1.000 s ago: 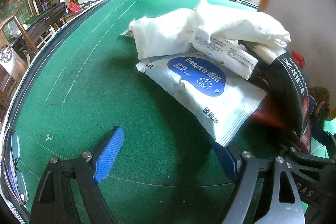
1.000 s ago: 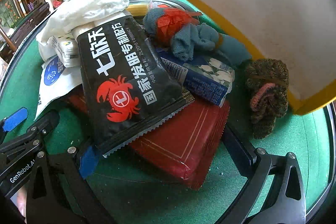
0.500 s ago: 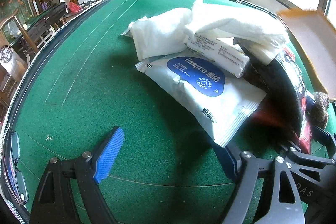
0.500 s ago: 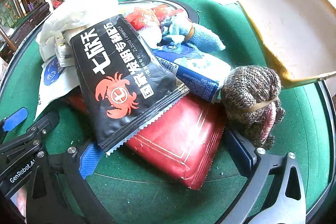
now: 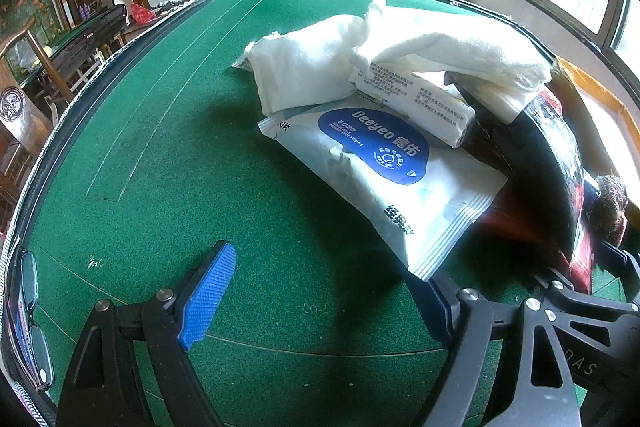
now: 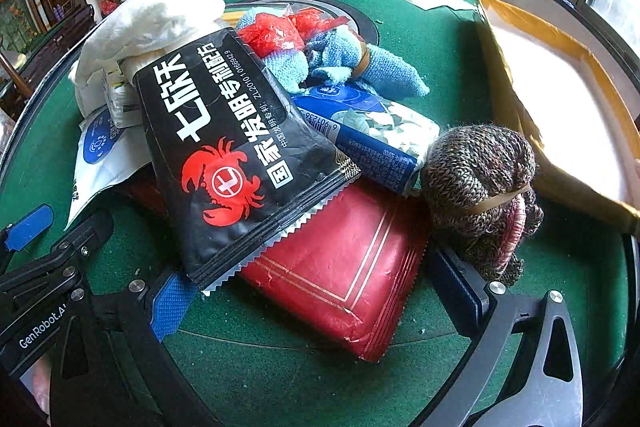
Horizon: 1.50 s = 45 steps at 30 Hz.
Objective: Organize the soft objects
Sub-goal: 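Move the right gripper toward the knitted brown-pink sock bundle, then close the right gripper on the knitted sock bundle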
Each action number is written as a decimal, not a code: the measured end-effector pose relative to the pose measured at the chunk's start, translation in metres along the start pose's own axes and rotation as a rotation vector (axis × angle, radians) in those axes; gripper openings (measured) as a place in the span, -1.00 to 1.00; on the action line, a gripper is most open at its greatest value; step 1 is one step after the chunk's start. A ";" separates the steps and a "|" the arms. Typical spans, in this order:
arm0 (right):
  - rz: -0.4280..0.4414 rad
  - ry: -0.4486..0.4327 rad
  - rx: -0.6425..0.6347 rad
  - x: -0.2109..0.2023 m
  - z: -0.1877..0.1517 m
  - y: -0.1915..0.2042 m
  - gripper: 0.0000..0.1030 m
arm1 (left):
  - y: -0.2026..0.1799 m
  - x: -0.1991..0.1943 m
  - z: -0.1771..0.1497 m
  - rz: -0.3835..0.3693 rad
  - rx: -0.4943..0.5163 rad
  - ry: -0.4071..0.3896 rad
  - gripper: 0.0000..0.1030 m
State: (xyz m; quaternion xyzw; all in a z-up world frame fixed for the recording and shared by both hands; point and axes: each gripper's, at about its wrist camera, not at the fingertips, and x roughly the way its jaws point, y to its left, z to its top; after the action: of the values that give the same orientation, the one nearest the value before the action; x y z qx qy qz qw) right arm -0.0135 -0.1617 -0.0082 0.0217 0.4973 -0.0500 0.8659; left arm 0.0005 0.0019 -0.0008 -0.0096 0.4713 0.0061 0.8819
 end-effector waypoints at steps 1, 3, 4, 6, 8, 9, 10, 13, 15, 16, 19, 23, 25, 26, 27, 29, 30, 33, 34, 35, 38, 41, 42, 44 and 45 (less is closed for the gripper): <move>0.000 0.000 0.000 0.000 0.000 0.000 1.00 | 0.000 0.000 0.000 0.000 0.000 0.000 0.64; 0.000 0.000 0.000 0.000 0.000 0.000 1.00 | 0.000 0.000 0.000 -0.001 0.000 0.000 0.64; 0.000 0.000 0.000 0.000 0.000 0.000 1.00 | 0.000 0.000 0.000 0.000 0.000 0.000 0.64; 0.000 0.000 0.000 0.000 0.000 0.000 1.00 | 0.000 0.000 0.000 0.000 0.000 0.000 0.64; 0.000 0.000 0.000 0.000 0.000 0.000 1.00 | 0.000 0.000 0.000 0.000 0.000 0.000 0.64; 0.000 0.000 0.000 0.000 0.000 0.000 1.00 | 0.000 0.000 0.000 0.000 0.000 0.000 0.64; 0.000 0.000 0.000 0.000 0.000 0.000 1.00 | 0.000 0.000 0.000 0.000 0.000 0.000 0.64; 0.000 0.000 0.000 0.000 0.000 0.000 1.00 | 0.000 0.000 0.000 0.000 0.000 0.000 0.64; 0.000 0.000 0.000 0.000 0.000 0.000 1.00 | 0.000 0.000 0.000 0.001 0.001 0.000 0.64; 0.000 0.000 0.000 0.000 0.000 0.000 1.00 | 0.000 0.000 0.000 0.000 0.000 0.000 0.64; 0.000 0.000 0.000 0.000 0.000 0.000 1.00 | 0.000 0.000 0.000 0.000 0.000 0.000 0.65; 0.000 0.000 0.000 0.000 0.000 0.000 1.00 | 0.000 0.000 0.000 0.000 0.000 0.000 0.65; 0.005 0.000 -0.009 0.000 0.000 0.000 1.00 | 0.000 0.000 0.000 0.000 0.000 0.000 0.65; 0.016 0.000 -0.026 0.000 0.000 -0.001 1.00 | 0.000 0.000 0.000 0.000 0.000 0.000 0.65; 0.029 0.000 -0.047 0.000 0.000 -0.002 1.00 | 0.000 0.000 0.000 0.001 0.001 0.000 0.65; 0.065 0.020 -0.100 0.000 0.001 -0.004 1.00 | 0.000 0.000 -0.001 0.000 0.001 0.001 0.66; 0.085 0.033 -0.133 0.000 0.001 -0.006 1.00 | 0.000 0.000 -0.001 0.000 0.001 0.001 0.66; 0.127 0.063 -0.204 -0.002 -0.003 -0.012 1.00 | 0.000 0.000 -0.001 0.001 0.001 0.001 0.66; 0.136 0.069 -0.216 -0.006 -0.005 -0.015 1.00 | 0.000 0.000 -0.001 0.001 0.001 0.001 0.66; 0.154 0.078 -0.231 -0.010 -0.008 -0.018 1.00 | 0.000 -0.001 -0.001 0.001 0.001 0.001 0.66; 0.251 0.091 -0.242 -0.023 -0.021 -0.031 0.99 | 0.000 -0.001 -0.001 0.001 0.000 0.001 0.66; 0.373 0.086 -0.223 -0.038 -0.036 -0.052 0.99 | 0.000 -0.001 -0.002 0.001 0.000 0.001 0.67; 0.390 0.077 -0.216 -0.042 -0.038 -0.056 0.99 | 0.000 -0.001 -0.002 0.001 0.000 0.001 0.67; 0.430 0.045 -0.207 -0.053 -0.042 -0.071 0.97 | 0.000 -0.001 -0.002 0.001 0.000 0.001 0.67; 0.438 0.018 -0.197 -0.059 -0.042 -0.080 0.97 | 0.000 -0.001 -0.002 0.001 0.000 0.001 0.67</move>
State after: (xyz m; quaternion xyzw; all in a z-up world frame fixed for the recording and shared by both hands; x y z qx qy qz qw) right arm -0.0872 -0.2341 0.0226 0.0449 0.4909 0.1878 0.8496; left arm -0.0019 0.0016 -0.0009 -0.0092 0.4718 0.0066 0.8816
